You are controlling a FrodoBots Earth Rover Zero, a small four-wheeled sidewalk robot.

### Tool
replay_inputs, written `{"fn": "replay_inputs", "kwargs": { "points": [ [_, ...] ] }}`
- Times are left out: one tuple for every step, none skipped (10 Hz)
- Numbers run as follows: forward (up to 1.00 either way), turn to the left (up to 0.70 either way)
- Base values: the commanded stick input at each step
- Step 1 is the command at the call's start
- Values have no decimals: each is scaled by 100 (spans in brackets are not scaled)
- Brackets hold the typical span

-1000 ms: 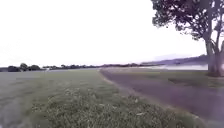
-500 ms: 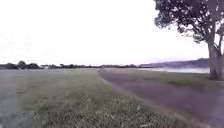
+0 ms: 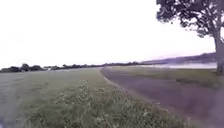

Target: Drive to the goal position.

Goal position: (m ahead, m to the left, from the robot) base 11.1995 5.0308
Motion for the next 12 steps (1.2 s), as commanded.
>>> {"fn": "replay_inputs", "kwargs": {
  "points": [
    [50,0],
    [50,0],
    [50,0],
    [50,-10],
    [50,-22],
    [50,-25],
    [50,-25],
    [50,-25],
    [50,-25],
    [50,-25],
    [50,-25],
    [50,-25]
  ]
}}
